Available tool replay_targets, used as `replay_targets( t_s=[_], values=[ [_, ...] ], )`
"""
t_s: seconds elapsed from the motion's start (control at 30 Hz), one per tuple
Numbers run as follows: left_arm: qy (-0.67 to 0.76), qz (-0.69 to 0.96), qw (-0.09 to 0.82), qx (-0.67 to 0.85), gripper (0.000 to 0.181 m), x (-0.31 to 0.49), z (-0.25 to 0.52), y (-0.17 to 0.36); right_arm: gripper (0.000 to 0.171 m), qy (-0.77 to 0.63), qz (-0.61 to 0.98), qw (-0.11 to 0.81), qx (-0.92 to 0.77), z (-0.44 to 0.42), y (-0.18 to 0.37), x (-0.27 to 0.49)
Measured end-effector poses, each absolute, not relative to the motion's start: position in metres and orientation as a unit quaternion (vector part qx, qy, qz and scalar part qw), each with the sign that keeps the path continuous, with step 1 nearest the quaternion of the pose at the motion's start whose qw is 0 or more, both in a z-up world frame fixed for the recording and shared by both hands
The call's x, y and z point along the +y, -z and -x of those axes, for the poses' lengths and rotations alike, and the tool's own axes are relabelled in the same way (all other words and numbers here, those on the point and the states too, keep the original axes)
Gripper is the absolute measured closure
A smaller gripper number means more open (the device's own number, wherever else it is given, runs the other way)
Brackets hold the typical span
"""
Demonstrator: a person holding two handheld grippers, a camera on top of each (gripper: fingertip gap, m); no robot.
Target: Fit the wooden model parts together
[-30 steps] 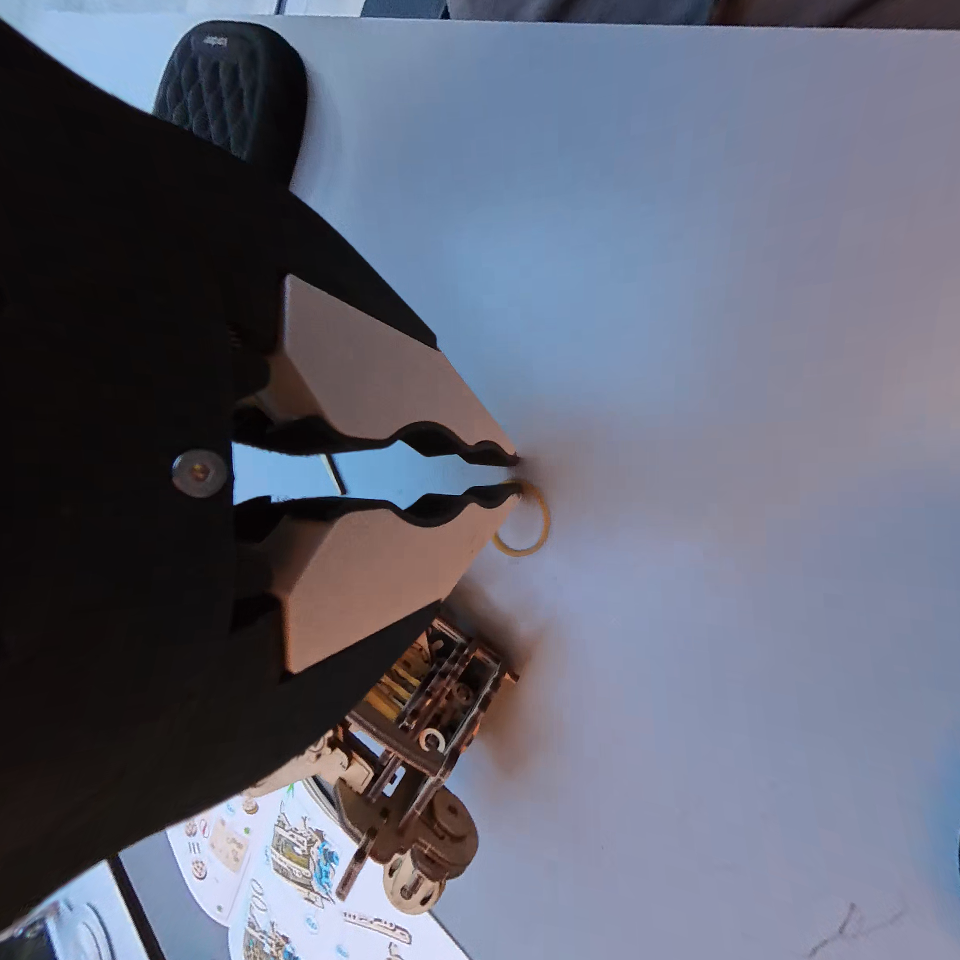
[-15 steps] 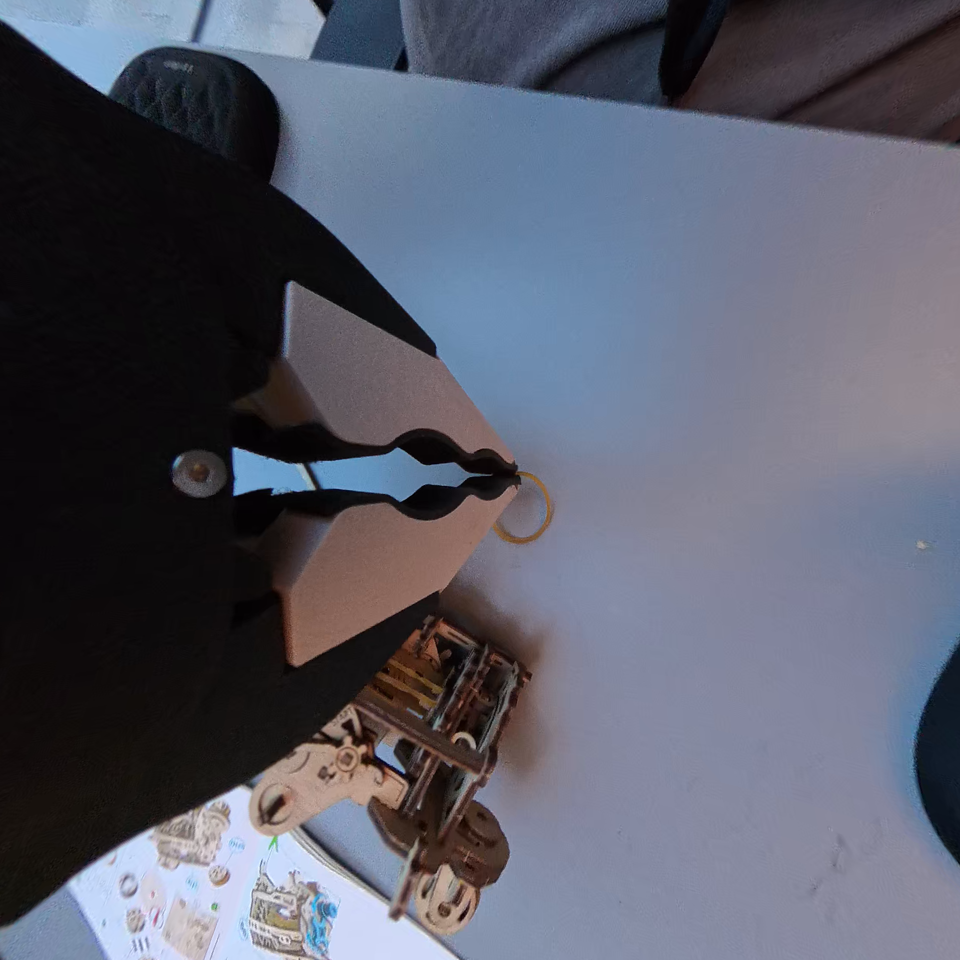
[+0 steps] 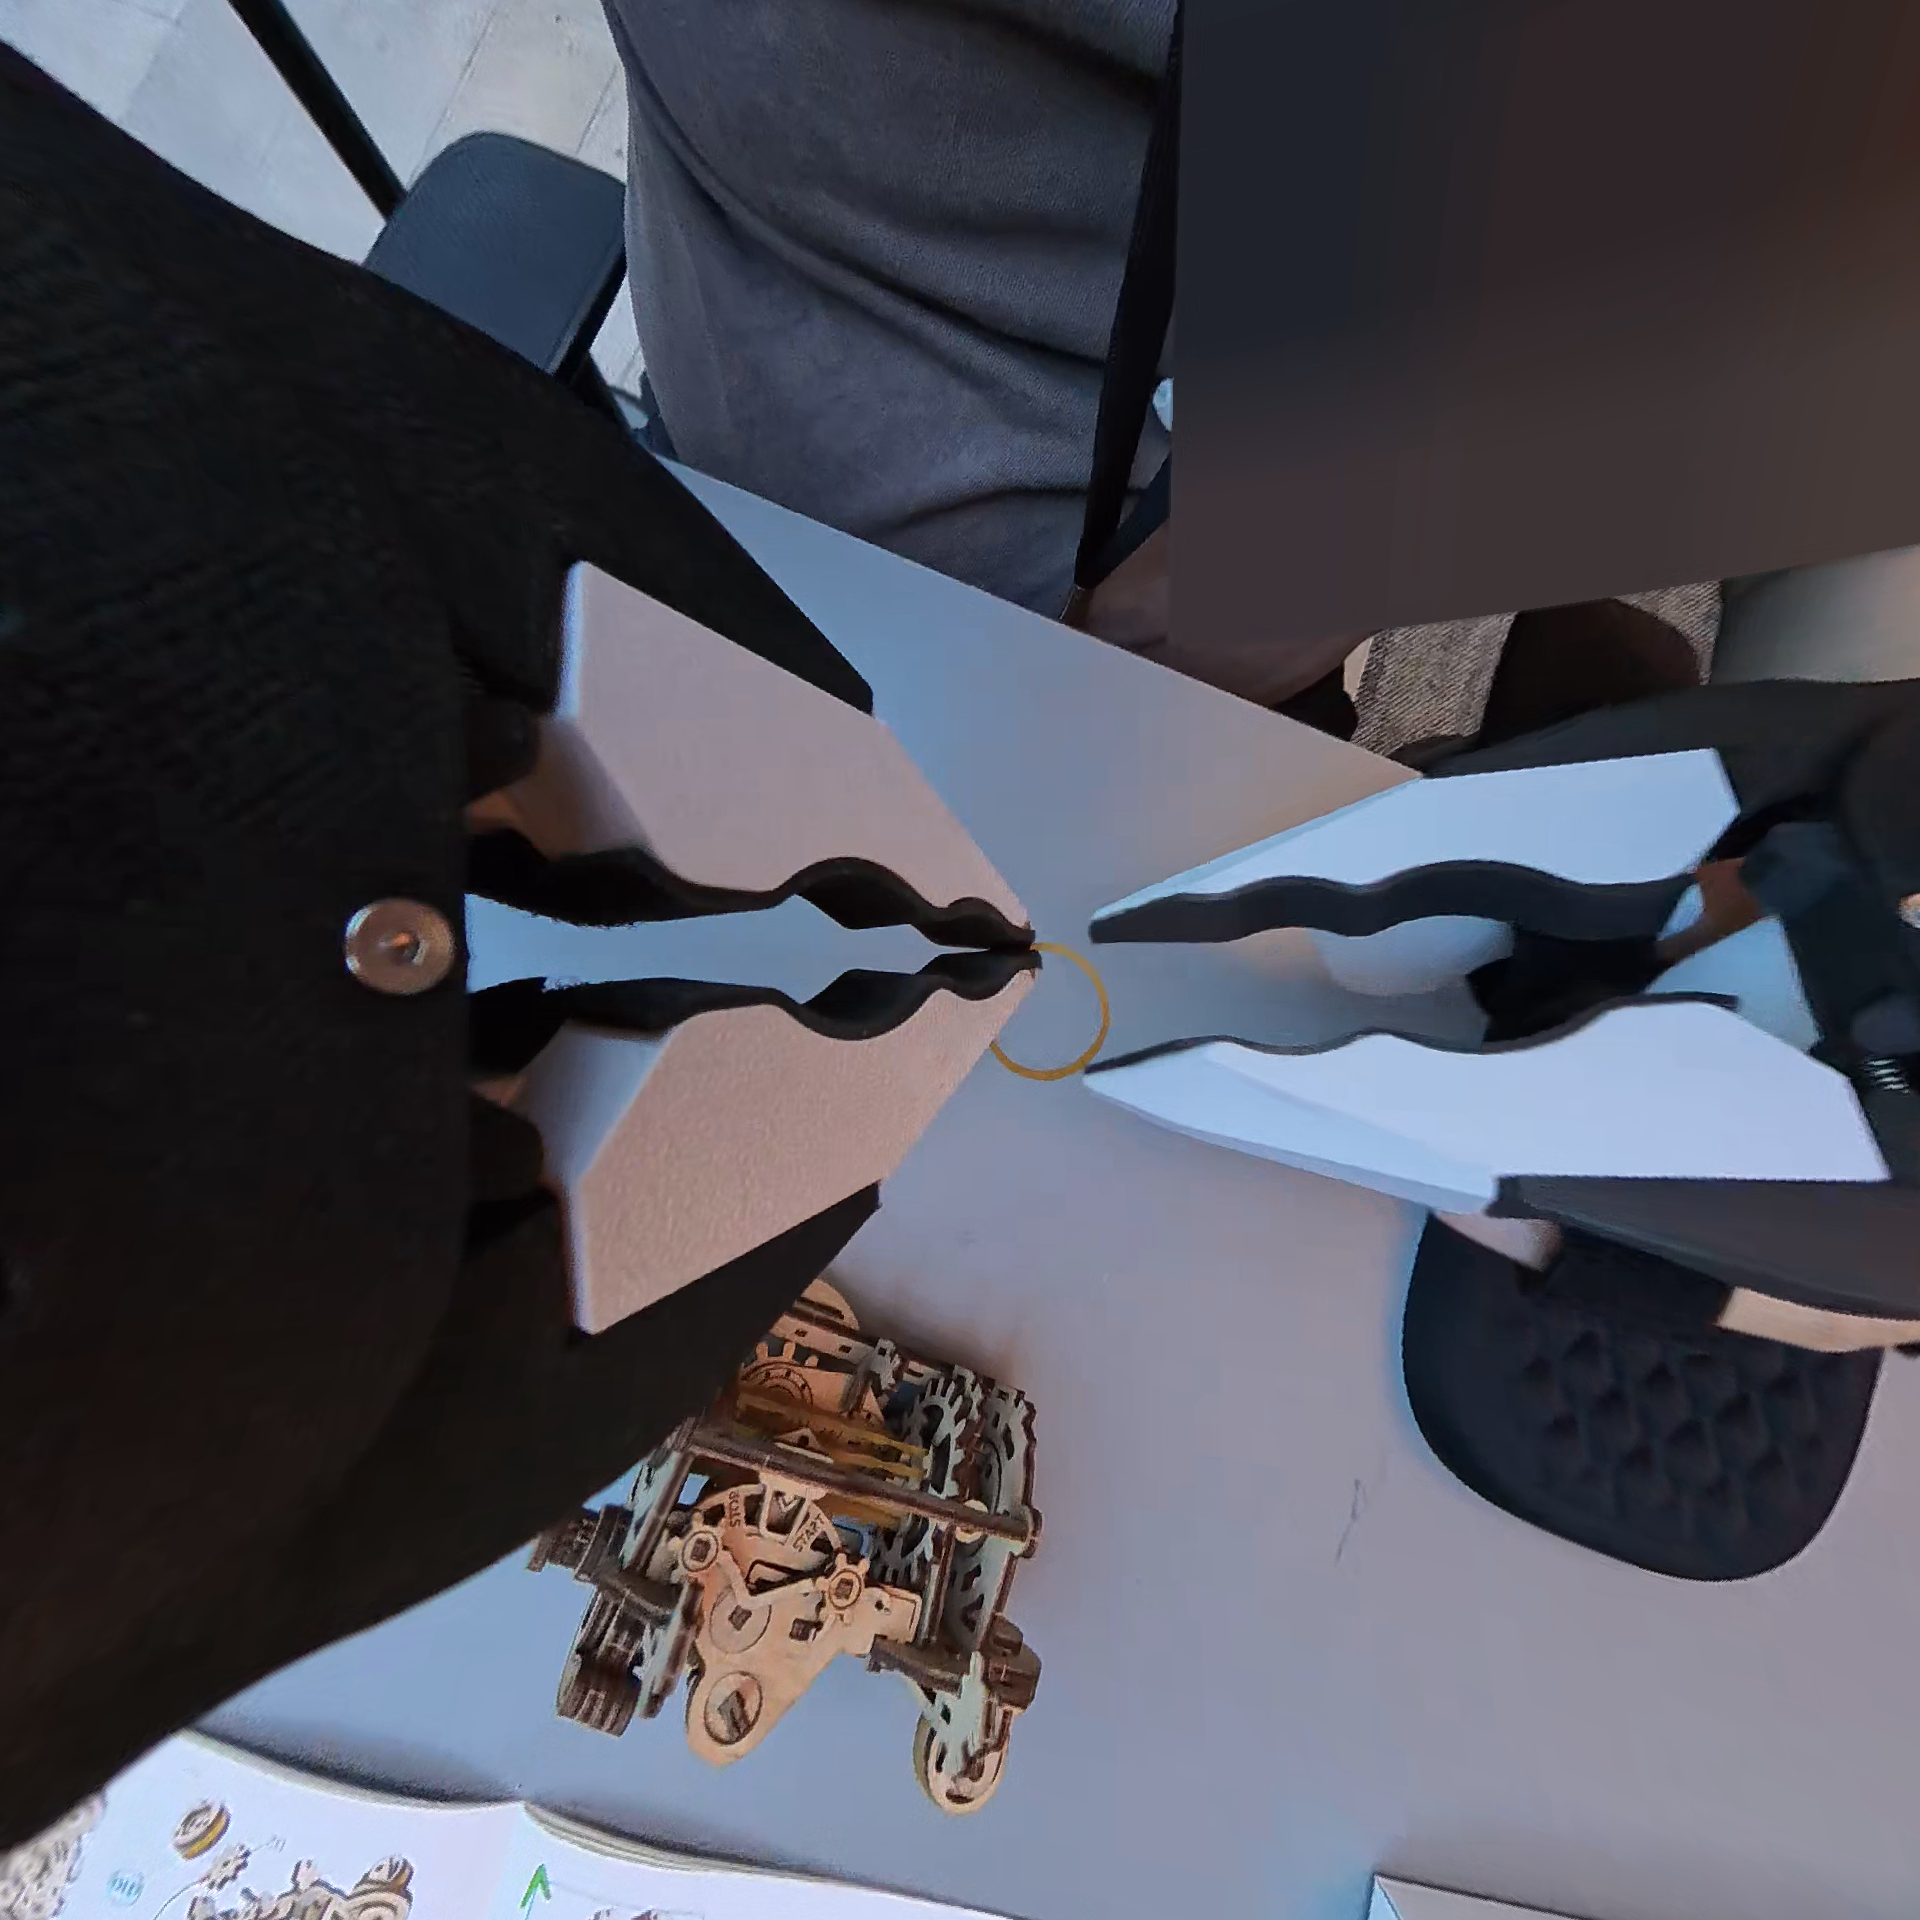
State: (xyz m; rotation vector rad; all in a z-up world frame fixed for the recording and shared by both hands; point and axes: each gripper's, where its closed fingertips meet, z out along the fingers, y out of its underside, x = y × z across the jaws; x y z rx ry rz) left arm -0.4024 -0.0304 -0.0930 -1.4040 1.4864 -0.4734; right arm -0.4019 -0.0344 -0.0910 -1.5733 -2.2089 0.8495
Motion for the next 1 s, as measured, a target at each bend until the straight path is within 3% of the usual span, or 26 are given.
replay_targets(
  t_s=[0.03, 0.43, 0.7, 0.8, 1.0],
  values=[
    [0.189, 0.572, 0.499, 0.623, 0.156, -0.029, 0.398, 0.093, 0.171, -0.304, 0.547, 0.151, -0.766, 0.401, 0.088, -0.035],
    [0.151, 0.555, 0.508, 0.641, 0.18, -0.016, 0.384, 0.093, 0.171, -0.33, 0.554, 0.176, -0.744, 0.385, 0.089, -0.024],
    [0.165, 0.593, 0.491, 0.617, 0.181, -0.011, 0.388, 0.097, 0.171, -0.364, 0.547, 0.217, -0.722, 0.385, 0.086, -0.016],
    [0.169, 0.65, 0.483, 0.562, 0.181, 0.003, 0.402, 0.1, 0.144, -0.351, 0.549, 0.264, -0.711, 0.381, 0.083, -0.002],
    [0.282, 0.745, 0.446, 0.407, 0.181, 0.018, 0.418, 0.099, 0.142, -0.302, 0.556, 0.394, -0.666, 0.37, 0.08, 0.034]
  ],
)
